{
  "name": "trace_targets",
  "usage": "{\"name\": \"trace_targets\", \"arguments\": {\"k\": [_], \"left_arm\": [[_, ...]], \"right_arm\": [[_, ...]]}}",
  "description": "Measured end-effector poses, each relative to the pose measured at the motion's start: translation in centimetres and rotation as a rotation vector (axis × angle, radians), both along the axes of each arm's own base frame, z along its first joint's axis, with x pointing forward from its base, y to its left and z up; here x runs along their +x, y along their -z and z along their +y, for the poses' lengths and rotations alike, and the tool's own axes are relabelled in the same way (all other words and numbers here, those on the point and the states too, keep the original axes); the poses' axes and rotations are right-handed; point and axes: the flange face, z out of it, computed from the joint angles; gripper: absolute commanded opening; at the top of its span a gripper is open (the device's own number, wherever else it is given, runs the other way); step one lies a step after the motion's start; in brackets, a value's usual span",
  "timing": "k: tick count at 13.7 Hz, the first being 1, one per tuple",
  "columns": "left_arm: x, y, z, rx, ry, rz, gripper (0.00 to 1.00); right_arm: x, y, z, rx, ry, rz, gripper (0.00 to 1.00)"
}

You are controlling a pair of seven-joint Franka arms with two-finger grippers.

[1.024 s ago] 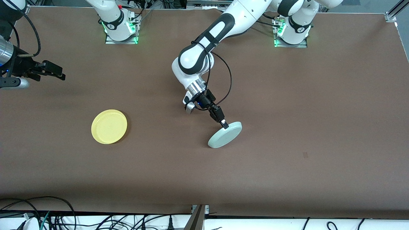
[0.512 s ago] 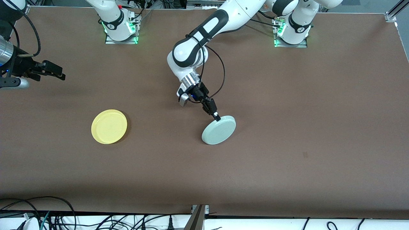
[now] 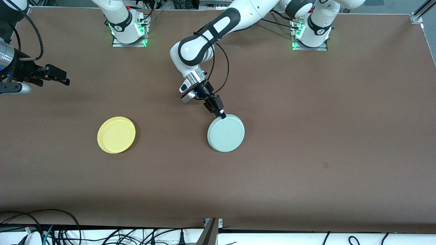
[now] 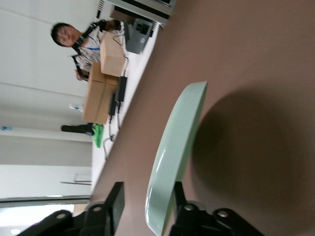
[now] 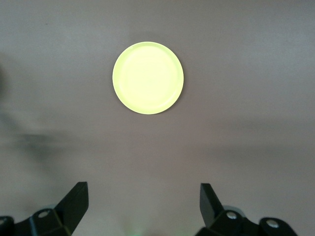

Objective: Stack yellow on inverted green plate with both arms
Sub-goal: 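Open the left gripper and raise it away from the plate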

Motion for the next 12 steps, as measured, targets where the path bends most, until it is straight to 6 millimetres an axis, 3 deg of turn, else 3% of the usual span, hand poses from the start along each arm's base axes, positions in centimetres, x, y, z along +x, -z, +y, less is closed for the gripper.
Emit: {"name": "trace_targets", "arguments": {"k": [4, 7, 9, 12], "left_arm": [[-2.4, -2.2, -2.9, -0.178, -0.064, 0.042, 1.00], [-2.2, -4.5, -3.9, -0.295, -0.147, 0.077, 1.00], [0.5, -7.1, -3.0, -0.379, -0.235, 0.110, 1.00], [8.3, -13.5, 2.2, -0.486, -0.361, 0.197, 1.00]], "right_arm": [[0.0, 0.0, 0.0, 0.000, 0.000, 0.001, 1.00], [0.0, 0.0, 0.0, 0.000, 0.000, 0.001, 1.00], [0.0, 0.0, 0.0, 0.000, 0.000, 0.001, 1.00], [0.0, 0.0, 0.0, 0.000, 0.000, 0.001, 1.00]]}}
